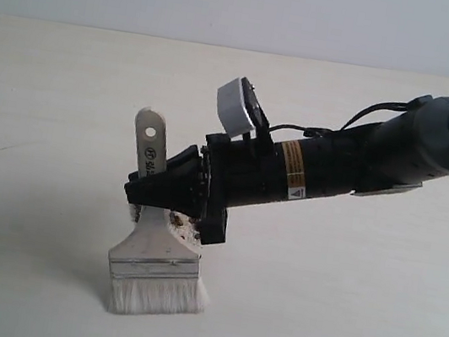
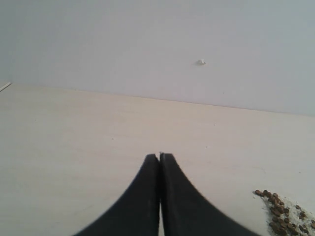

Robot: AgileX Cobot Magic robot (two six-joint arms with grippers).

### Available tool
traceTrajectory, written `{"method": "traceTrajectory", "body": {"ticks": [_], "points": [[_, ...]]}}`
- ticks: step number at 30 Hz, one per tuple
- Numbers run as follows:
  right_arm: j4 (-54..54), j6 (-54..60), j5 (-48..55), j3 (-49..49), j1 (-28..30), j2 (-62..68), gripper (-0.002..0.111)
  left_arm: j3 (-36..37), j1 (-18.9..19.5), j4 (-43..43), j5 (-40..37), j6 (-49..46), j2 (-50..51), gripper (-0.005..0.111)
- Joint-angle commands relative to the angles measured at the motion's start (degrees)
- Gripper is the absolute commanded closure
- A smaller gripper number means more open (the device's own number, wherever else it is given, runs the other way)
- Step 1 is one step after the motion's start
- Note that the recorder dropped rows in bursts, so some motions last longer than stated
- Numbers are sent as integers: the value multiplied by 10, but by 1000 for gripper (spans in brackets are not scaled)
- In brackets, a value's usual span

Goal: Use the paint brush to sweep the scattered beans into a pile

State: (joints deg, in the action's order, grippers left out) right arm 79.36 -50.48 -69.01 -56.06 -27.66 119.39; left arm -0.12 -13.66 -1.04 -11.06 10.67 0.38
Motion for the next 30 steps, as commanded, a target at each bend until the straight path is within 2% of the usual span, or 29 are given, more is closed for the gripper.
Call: {"method": "traceTrajectory", "body": {"ticks": [1,4,11,14,19,23,27,30], "points": [[1,-17,16,-46,6,10,108,1,-3,0,0,3,-4,107],[6,-44,44,-71,15,10,108,1,-3,0,0,3,-4,107],[13,-112,22,-95,24,-3,108,1,-3,0,0,3,-4,107],[23,-148,-10,-96,25,-27,108,1,-3,0,0,3,-4,107],[48,-215,10,-96,25,-109,108,1,-3,0,0,3,-4,107],[115,-332,185,-91,24,-191,108,1,-3,0,0,3,-4,107],[199,-488,434,-60,5,-283,108,1,-3,0,0,3,-4,107],[206,-562,627,-16,-29,-329,108,1,-3,0,0,3,-4,107]]}}
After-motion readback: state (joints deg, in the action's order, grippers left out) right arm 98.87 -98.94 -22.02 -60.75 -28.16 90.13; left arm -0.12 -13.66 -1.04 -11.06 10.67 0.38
